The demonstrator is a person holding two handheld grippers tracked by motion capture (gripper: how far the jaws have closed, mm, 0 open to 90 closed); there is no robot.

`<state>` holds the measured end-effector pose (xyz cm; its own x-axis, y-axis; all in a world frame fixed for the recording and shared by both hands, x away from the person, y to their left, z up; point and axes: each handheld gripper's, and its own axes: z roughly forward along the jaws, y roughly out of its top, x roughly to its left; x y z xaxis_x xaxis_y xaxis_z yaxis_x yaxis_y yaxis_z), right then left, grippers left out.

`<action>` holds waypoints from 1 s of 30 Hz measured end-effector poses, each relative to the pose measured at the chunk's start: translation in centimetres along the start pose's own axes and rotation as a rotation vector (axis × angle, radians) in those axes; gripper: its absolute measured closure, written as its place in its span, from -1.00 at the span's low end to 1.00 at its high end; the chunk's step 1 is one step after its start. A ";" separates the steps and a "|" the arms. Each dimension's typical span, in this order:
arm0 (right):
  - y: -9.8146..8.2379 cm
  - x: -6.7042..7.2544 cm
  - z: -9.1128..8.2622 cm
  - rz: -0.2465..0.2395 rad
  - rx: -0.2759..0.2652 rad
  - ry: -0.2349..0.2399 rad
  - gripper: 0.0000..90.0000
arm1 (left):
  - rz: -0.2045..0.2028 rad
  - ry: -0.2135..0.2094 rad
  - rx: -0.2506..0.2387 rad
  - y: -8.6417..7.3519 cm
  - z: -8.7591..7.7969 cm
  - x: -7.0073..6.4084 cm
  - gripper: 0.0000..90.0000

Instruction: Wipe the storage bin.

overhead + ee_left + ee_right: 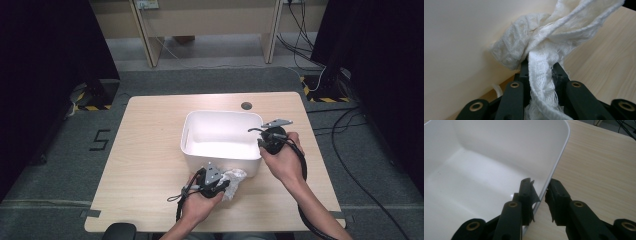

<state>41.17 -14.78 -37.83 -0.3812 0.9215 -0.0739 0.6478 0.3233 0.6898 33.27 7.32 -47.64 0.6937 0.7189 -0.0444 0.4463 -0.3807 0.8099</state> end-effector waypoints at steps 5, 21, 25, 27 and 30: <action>0.0 0.0 0.0 -0.001 -0.001 0.002 0.64 | -0.006 -0.003 0.010 -0.3 0.5 0.1 0.68; 0.0 0.0 0.0 0.002 -0.001 0.004 0.64 | 0.008 -0.013 0.050 -0.8 1.8 0.0 0.68; 0.0 0.0 0.0 0.001 -0.002 0.004 0.64 | 0.004 -0.020 0.054 -0.8 2.2 -0.3 0.68; 0.0 0.0 0.0 0.003 -0.001 0.005 0.64 | 0.005 -0.021 0.060 -0.7 2.3 -0.3 0.68; 0.0 0.0 0.0 0.005 0.000 0.005 0.64 | -0.001 -0.029 0.061 -0.7 2.5 -0.4 0.68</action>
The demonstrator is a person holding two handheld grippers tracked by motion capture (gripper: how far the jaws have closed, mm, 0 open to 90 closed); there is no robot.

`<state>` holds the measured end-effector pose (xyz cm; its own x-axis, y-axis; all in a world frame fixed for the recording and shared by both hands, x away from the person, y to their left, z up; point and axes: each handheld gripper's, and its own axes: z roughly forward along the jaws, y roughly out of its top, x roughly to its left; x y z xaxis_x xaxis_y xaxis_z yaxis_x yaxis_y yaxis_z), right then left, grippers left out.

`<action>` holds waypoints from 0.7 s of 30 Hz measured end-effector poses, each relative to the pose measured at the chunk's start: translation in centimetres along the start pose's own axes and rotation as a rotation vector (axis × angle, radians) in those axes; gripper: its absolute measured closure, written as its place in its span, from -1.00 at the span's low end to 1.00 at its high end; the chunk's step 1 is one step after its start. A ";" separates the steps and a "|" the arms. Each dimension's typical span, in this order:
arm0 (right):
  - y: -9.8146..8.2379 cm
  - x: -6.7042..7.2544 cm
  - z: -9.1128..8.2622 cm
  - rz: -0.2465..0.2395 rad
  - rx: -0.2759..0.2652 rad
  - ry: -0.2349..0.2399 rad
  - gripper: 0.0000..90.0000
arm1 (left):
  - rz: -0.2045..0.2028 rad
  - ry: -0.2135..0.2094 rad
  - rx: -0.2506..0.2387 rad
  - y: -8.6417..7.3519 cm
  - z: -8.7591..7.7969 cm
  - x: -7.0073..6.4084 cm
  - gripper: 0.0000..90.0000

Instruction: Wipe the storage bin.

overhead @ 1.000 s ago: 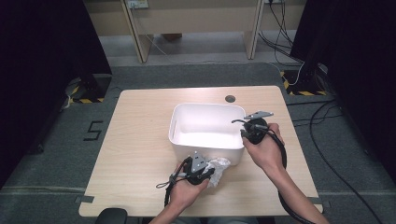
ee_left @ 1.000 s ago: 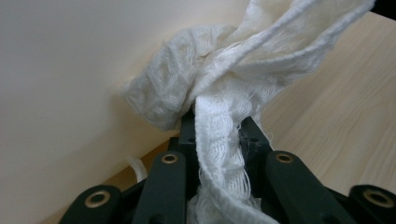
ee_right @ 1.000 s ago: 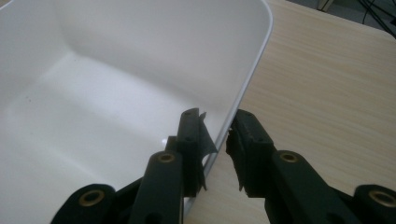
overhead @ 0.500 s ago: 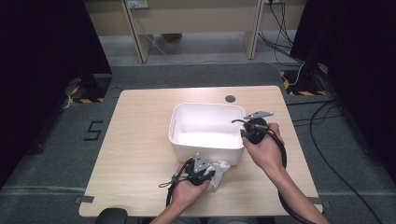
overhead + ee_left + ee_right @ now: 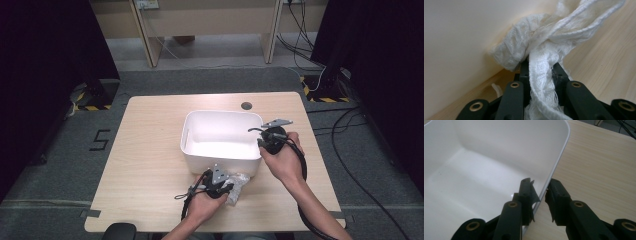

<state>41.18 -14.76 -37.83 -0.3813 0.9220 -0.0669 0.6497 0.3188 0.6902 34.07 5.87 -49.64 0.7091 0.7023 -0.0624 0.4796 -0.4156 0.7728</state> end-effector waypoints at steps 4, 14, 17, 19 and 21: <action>0.0 0.0 0.0 -0.005 -0.002 -0.003 0.64 | 0.000 0.001 0.000 0.0 0.1 -0.1 0.68; 0.0 0.0 0.0 -0.004 -0.002 -0.003 0.64 | 0.006 -0.003 0.011 0.3 0.3 -0.3 0.68; 0.0 0.0 0.0 -0.004 -0.002 -0.003 0.64 | 0.008 -0.007 0.011 0.3 0.3 -0.3 0.68; 0.0 0.0 0.0 -0.002 -0.001 -0.001 0.64 | 0.007 -0.007 0.013 0.4 0.4 -0.4 0.68; 0.0 0.0 0.0 -0.001 -0.001 0.002 0.64 | 0.009 -0.011 0.011 0.5 0.5 -0.5 0.68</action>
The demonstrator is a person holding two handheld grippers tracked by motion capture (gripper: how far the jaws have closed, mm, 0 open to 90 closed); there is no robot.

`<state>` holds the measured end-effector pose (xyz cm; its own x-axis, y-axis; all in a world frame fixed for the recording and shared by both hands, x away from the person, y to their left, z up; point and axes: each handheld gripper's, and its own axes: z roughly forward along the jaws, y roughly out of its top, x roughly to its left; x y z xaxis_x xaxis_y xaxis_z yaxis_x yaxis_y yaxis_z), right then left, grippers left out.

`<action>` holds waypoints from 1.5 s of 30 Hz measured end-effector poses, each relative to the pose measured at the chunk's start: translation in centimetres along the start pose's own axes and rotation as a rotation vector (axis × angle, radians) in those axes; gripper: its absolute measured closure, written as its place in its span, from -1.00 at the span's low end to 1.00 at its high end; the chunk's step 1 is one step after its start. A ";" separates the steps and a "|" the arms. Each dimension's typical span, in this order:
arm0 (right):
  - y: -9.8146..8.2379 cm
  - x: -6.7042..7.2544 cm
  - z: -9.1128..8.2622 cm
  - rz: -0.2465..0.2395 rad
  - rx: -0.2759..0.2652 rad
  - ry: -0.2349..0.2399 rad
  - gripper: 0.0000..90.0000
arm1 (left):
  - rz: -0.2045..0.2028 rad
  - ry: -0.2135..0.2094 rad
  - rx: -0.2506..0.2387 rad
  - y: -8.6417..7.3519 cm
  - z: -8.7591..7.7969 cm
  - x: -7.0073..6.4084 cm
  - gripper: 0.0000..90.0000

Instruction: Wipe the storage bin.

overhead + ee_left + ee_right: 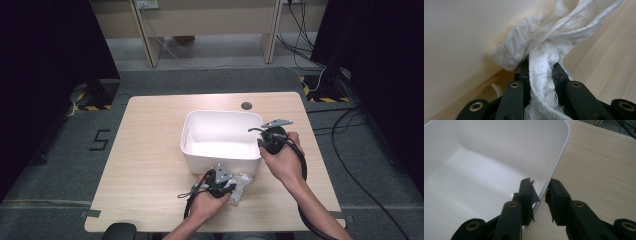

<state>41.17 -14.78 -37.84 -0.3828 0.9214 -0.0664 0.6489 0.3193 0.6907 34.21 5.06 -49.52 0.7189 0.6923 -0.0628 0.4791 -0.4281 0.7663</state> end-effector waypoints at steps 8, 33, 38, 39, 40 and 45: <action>0.0 0.0 0.0 -0.003 -0.001 0.000 0.64 | 0.007 -0.003 0.001 0.2 0.2 -0.3 0.68; 0.0 0.0 0.0 0.000 0.003 -0.001 0.64 | 0.018 -0.003 -0.018 0.8 -0.4 -0.5 0.68; 0.0 0.0 0.0 -0.002 0.002 -0.001 0.64 | 0.017 -0.003 -0.024 0.9 -0.6 -0.6 0.68; 0.0 0.0 0.0 -0.002 0.002 -0.001 0.64 | 0.017 -0.002 -0.027 1.0 -0.7 -0.6 0.68; 0.0 0.0 0.0 -0.002 0.002 -0.001 0.64 | 0.019 -0.002 -0.024 1.0 -0.8 -0.6 0.68; 0.0 0.0 0.0 -0.001 0.003 -0.001 0.64 | 0.018 -0.002 -0.038 1.2 -1.0 -0.7 0.68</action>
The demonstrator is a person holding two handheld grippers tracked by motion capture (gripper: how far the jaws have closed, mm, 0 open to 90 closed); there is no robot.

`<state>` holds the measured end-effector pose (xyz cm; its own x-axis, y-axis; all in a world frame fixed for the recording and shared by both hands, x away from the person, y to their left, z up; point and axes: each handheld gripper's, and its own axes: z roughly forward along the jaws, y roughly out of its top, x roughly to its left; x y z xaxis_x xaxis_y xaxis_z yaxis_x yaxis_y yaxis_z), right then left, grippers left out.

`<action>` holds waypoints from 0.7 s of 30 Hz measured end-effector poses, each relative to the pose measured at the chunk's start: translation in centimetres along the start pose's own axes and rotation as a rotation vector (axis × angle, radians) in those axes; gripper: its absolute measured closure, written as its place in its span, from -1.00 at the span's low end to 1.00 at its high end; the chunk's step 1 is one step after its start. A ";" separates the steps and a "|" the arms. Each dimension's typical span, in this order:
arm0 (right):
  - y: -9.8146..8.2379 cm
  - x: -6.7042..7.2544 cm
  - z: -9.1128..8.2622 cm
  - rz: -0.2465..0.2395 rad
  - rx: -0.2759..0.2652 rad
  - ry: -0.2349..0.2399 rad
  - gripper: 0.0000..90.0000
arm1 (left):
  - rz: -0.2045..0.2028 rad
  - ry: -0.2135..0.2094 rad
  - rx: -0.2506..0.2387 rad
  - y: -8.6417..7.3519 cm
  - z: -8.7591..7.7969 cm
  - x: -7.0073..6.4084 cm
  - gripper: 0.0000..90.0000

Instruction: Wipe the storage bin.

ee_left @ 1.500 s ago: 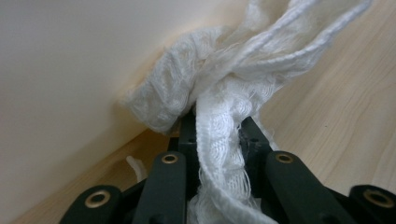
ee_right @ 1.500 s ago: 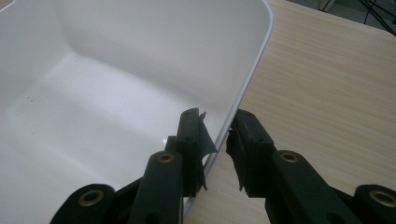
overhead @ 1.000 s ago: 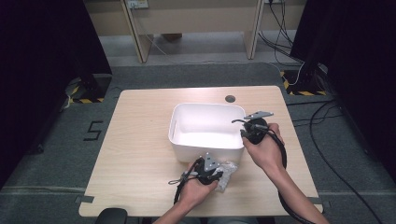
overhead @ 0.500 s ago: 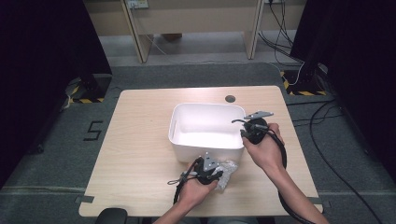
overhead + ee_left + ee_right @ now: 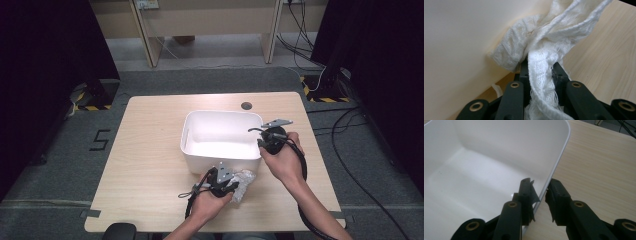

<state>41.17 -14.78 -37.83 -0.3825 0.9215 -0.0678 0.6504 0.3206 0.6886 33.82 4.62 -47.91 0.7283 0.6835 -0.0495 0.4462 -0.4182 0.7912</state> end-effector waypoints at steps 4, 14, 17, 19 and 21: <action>0.0 0.0 0.0 0.001 0.000 0.000 0.64 | 0.005 0.000 0.000 0.2 -0.3 0.0 0.68; 0.0 0.0 0.0 0.001 0.000 0.001 0.64 | 0.003 -0.002 -0.016 0.8 -0.9 0.0 0.68; 0.0 0.0 0.0 0.001 0.001 0.001 0.64 | 0.003 -0.002 -0.022 0.9 -1.0 -0.1 0.68; 0.0 0.0 0.0 0.002 0.001 0.001 0.64 | 0.004 -0.004 -0.022 1.0 -1.1 -0.1 0.68; 0.0 0.0 0.0 0.000 0.000 0.000 0.64 | 0.002 -0.006 -0.025 1.0 -1.2 -0.1 0.68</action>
<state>41.19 -14.78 -37.84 -0.3824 0.9215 -0.0680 0.6505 0.3207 0.6884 33.62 4.84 -46.37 0.7324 0.6789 -0.0514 0.4313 -0.4043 0.8065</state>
